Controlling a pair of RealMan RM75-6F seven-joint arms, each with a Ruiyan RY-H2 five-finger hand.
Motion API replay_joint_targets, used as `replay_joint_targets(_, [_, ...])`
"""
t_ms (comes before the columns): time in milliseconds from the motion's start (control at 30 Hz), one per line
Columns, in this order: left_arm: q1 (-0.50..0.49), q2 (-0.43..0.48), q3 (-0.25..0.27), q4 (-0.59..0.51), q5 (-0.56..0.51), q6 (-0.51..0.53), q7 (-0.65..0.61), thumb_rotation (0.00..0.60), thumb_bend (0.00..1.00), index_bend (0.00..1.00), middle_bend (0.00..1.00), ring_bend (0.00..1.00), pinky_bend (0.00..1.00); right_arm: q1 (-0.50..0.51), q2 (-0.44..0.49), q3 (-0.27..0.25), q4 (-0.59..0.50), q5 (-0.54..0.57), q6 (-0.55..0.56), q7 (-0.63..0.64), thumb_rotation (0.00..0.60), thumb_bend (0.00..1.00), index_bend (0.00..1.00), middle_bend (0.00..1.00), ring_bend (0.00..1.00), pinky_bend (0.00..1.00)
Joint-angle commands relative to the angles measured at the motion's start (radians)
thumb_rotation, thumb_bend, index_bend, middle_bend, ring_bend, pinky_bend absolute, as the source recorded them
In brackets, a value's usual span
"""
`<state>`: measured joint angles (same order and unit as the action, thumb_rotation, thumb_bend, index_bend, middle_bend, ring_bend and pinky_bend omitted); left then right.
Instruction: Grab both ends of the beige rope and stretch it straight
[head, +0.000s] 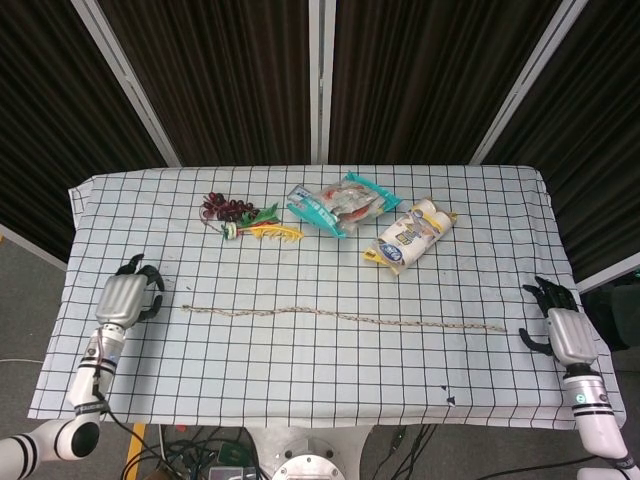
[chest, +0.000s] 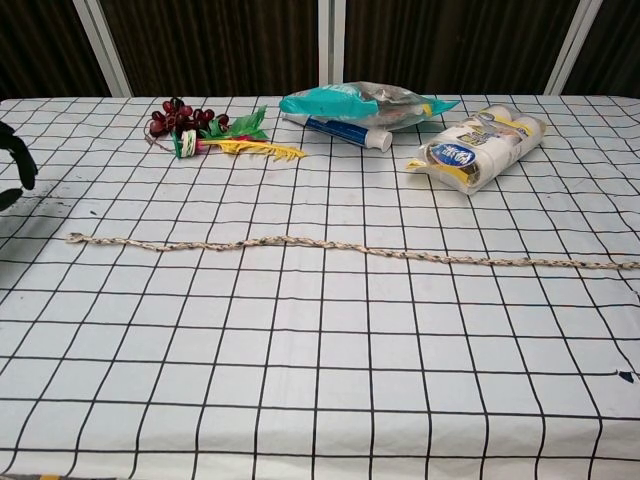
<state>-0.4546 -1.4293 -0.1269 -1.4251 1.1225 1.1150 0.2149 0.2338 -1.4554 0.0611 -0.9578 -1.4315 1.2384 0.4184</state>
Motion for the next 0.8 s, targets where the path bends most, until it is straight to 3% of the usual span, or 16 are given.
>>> replay_joint_targets(33, [0.028, 0.026, -0.003, -0.033, 0.028, 0.058, -0.014, 0.600, 0.40, 0.47, 0.29, 0.06, 0.21, -0.022, 0.046, 0.009, -0.048, -0.016, 0.068, -0.024, 0.600, 0.25, 0.13, 0.03, 0.00, 0.00])
replay_joint_targets(233, [0.131, 0.065, 0.031, -0.074, 0.145, 0.242, -0.101, 0.600, 0.33, 0.44, 0.28, 0.06, 0.21, -0.072, 0.139, -0.004, -0.185, -0.061, 0.197, -0.186, 0.600, 0.24, 0.07, 0.02, 0.00, 0.00])
replay_joint_targets(333, [0.188, 0.084, 0.073, -0.061, 0.222, 0.320, -0.172, 0.600, 0.29, 0.39, 0.26, 0.06, 0.21, -0.094, 0.183, -0.021, -0.271, -0.075, 0.221, -0.272, 0.600, 0.23, 0.01, 0.00, 0.00, 0.00])
replay_joint_targets(467, [0.266, 0.087, 0.127, -0.010, 0.300, 0.419, -0.227, 0.600, 0.25, 0.31, 0.24, 0.06, 0.21, -0.120, 0.207, -0.037, -0.343, -0.084, 0.249, -0.378, 0.600, 0.23, 0.00, 0.00, 0.00, 0.00])
replay_joint_targets(667, [0.342, 0.073, 0.168, 0.058, 0.350, 0.492, -0.263, 0.600, 0.22, 0.28, 0.23, 0.06, 0.20, -0.140, 0.201, -0.050, -0.365, -0.085, 0.252, -0.414, 0.600, 0.23, 0.00, 0.00, 0.00, 0.00])
replay_joint_targets(800, [0.358, 0.063, 0.167, 0.083, 0.363, 0.501, -0.262, 0.600, 0.21, 0.28, 0.23, 0.06, 0.20, -0.148, 0.192, -0.052, -0.357, -0.083, 0.249, -0.408, 0.600, 0.23, 0.00, 0.00, 0.00, 0.00])
